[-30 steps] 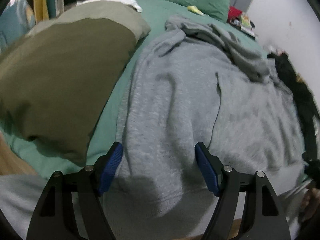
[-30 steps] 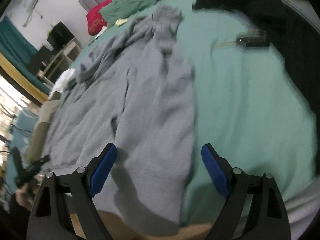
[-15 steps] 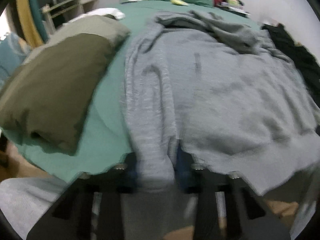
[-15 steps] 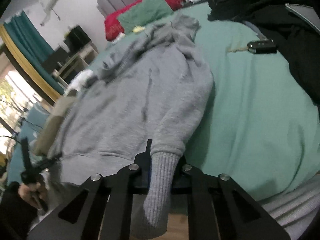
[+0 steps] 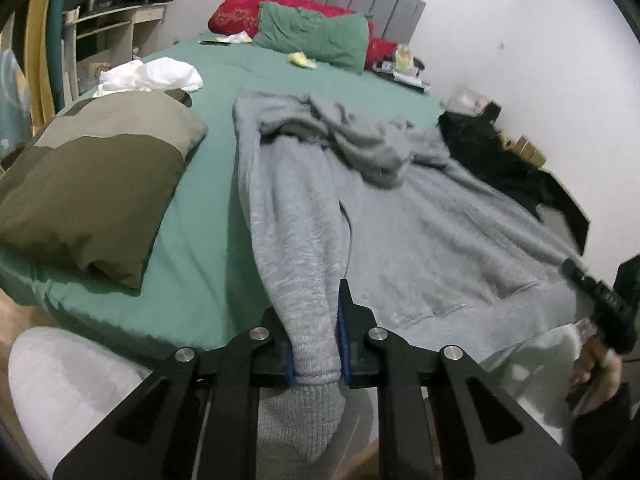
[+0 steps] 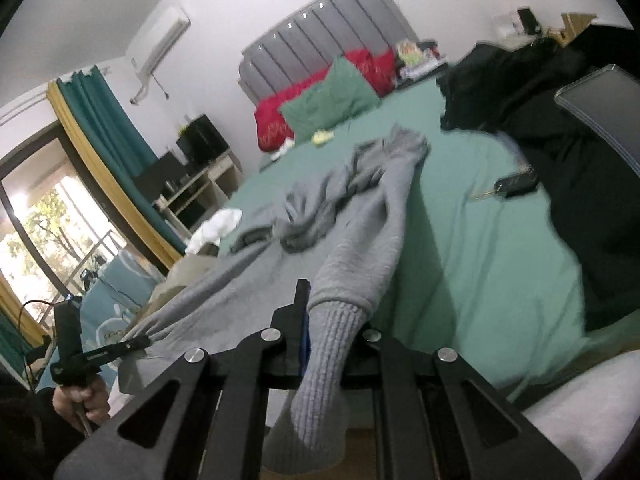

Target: Fold large clothes

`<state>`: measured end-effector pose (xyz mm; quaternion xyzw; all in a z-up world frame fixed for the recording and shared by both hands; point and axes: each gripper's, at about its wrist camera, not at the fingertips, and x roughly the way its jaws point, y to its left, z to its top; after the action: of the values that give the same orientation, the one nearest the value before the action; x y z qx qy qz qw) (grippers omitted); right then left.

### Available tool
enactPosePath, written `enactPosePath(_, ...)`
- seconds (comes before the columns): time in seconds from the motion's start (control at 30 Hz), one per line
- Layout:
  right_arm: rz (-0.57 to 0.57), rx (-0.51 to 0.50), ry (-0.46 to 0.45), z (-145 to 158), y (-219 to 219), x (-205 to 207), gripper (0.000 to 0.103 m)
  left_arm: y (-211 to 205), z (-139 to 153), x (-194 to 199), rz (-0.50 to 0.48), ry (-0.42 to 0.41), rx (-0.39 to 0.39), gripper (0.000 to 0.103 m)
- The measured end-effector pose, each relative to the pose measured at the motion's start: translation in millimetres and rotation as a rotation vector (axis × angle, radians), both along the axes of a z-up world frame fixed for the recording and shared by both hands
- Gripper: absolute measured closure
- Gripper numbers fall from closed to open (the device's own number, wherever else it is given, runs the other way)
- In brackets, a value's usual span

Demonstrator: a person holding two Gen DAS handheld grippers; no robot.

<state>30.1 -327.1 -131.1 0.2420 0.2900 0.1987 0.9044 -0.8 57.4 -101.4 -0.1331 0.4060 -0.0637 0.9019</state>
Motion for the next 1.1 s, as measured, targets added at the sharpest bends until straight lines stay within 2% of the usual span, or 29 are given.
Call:
enactPosePath(0.3,-0.013,-0.001,-0.094,43,-21,-53,0.093,15,45,-47,0.005,-0.009,-0.128,0.087)
enactPosePath(0.43,-0.015,-0.021,-0.134,70,-26,-75,0.093,21,76,-68,0.018,-0.040,-0.169,0.087)
enactPosePath(0.6,-0.030,-0.024,-0.183,105,-33,-84,0.093,29,104,-70,0.046,-0.035,-0.232,0.087)
enactPosePath(0.73,-0.044,0.017,-0.166,106,-38,-57,0.093,44,97,-38,0.095,0.007,-0.384,0.087)
enactPosePath(0.9,-0.051,0.067,-0.132,90,-38,10,0.093,45,88,38,0.111,0.025,-0.367,0.087)
enactPosePath(1.0,-0.074,0.086,-0.114,81,-40,57,0.093,52,73,93,0.148,0.044,-0.410,0.087)
enactPosePath(1.1,-0.099,0.098,-0.081,70,-41,106,0.093,58,51,152,0.228,0.077,-0.463,0.086)
